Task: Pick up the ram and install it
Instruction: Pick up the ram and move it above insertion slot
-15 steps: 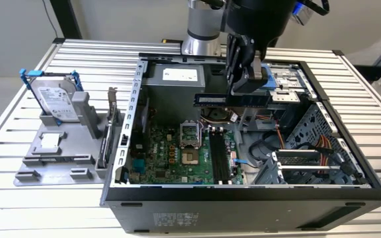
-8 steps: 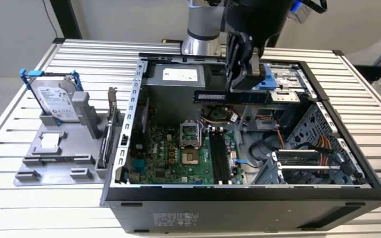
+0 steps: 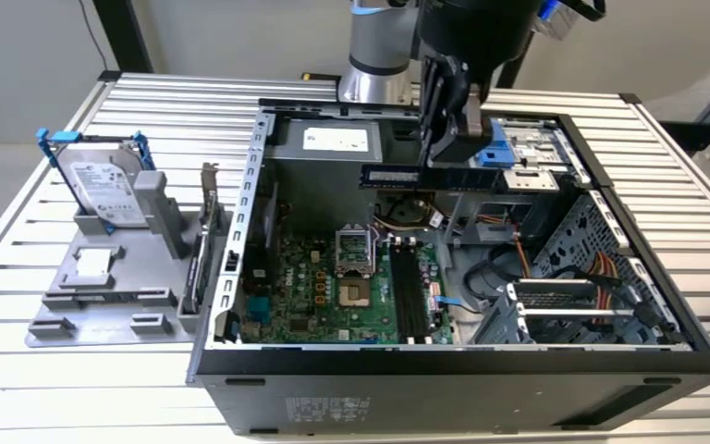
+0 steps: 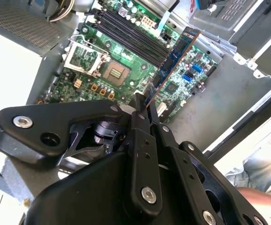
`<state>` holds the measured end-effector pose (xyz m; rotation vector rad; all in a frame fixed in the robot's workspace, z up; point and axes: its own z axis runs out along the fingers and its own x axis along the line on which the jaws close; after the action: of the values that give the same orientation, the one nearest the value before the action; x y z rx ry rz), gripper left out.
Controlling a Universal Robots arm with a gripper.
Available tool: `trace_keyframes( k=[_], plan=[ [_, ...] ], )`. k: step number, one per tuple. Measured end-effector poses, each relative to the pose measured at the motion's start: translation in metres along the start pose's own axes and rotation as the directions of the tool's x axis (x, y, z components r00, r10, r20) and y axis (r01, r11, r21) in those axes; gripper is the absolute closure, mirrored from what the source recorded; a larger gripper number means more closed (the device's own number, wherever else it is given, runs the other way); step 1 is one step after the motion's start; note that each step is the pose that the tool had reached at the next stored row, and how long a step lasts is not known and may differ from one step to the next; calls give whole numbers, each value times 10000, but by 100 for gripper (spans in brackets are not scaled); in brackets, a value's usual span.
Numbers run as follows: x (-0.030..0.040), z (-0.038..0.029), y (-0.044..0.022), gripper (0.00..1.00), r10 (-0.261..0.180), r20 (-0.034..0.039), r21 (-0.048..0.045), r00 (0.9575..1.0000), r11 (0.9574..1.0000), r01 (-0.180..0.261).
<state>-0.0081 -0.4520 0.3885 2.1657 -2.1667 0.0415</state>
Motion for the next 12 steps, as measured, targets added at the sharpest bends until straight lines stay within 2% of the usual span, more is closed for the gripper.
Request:
trace_keyframes(
  k=[12],
  plan=[
    [-43,-3,0,100,0,0,0,10000,10000,0]
  ],
)
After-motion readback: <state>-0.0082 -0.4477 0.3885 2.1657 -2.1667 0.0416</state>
